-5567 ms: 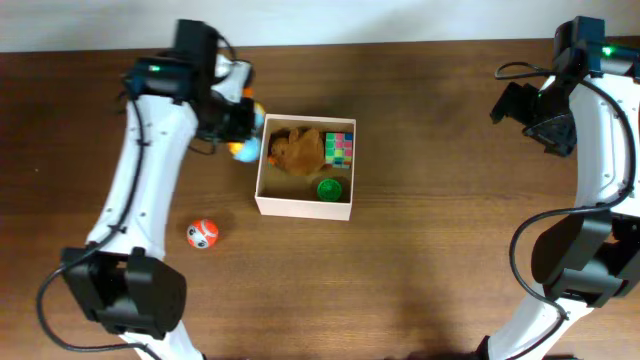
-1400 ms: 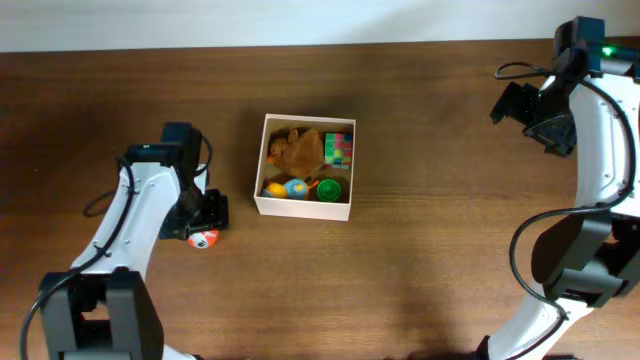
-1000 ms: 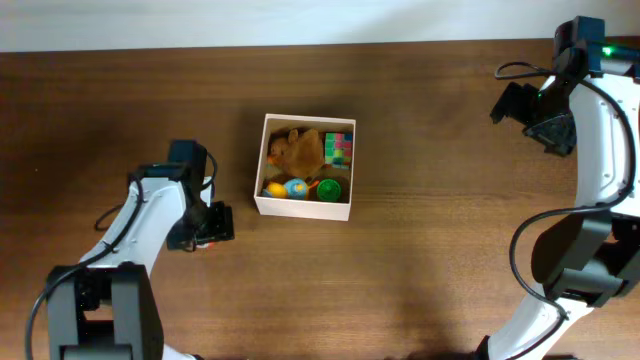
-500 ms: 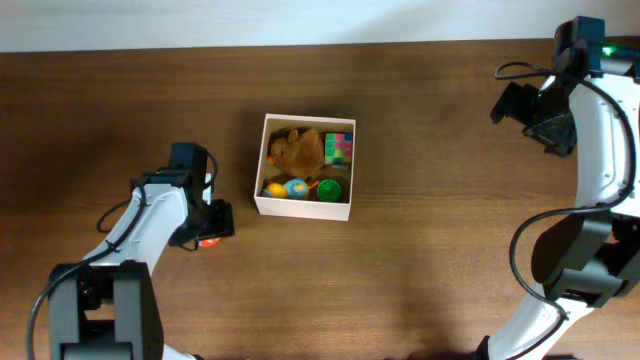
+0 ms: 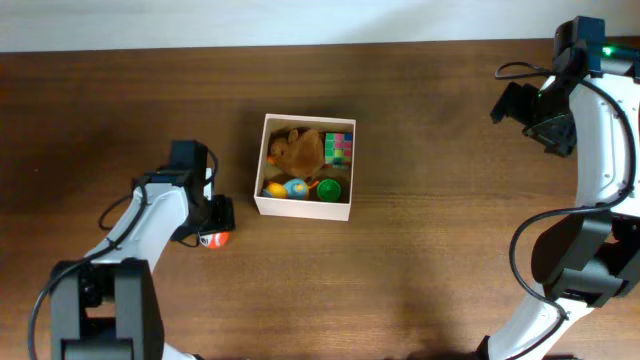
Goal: Pack container
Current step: 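Lower the left gripper over the orange-white ball and close on it, then lift the ball with the left gripper and carry it over the box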
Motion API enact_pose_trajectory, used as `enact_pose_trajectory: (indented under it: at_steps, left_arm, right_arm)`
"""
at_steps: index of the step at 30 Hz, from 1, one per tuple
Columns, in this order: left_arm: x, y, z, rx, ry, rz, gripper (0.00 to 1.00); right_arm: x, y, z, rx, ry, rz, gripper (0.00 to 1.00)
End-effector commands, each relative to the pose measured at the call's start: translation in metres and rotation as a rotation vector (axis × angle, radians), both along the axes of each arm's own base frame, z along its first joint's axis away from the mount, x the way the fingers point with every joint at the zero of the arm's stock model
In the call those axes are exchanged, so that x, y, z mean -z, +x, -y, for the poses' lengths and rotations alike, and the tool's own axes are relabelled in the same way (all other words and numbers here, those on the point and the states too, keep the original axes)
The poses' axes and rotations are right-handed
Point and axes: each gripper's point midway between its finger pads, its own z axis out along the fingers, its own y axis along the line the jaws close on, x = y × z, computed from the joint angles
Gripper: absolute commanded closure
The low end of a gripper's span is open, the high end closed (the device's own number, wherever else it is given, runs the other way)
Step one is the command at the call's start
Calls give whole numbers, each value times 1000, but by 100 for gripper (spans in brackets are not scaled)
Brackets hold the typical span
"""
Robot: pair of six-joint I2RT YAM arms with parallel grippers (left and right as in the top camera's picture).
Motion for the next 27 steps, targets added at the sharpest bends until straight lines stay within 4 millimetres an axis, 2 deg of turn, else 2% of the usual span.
enact_pose_trajectory:
  at_steps: [1, 8, 10, 12, 15, 22, 27]
  left_arm:
    - [15, -8, 2, -2, -10, -54, 23]
    - [34, -17, 3, -2, -19, -132, 24]
    - [37, -19, 4, -2, -26, -143, 33]
    - [38, -19, 6, -2, -33, -146, 49]
    - [38, -18, 6, -2, -33, -142, 61]
    - [35, -12, 6, -2, -34, -124, 62]
    - [16, 8, 7, -1, -35, -87, 62]
  right_arm:
    - [-9, 1, 3, -2, -13, 25, 1]
    - [-9, 1, 3, -2, -13, 25, 1]
    - [-9, 1, 3, -2, -13, 25, 1]
    - [-9, 1, 3, -2, -13, 25, 1]
    - [-9, 1, 3, -2, -13, 25, 1]
    - [-9, 1, 3, -2, -13, 25, 1]
    - [-9, 1, 3, -2, -13, 25, 1]
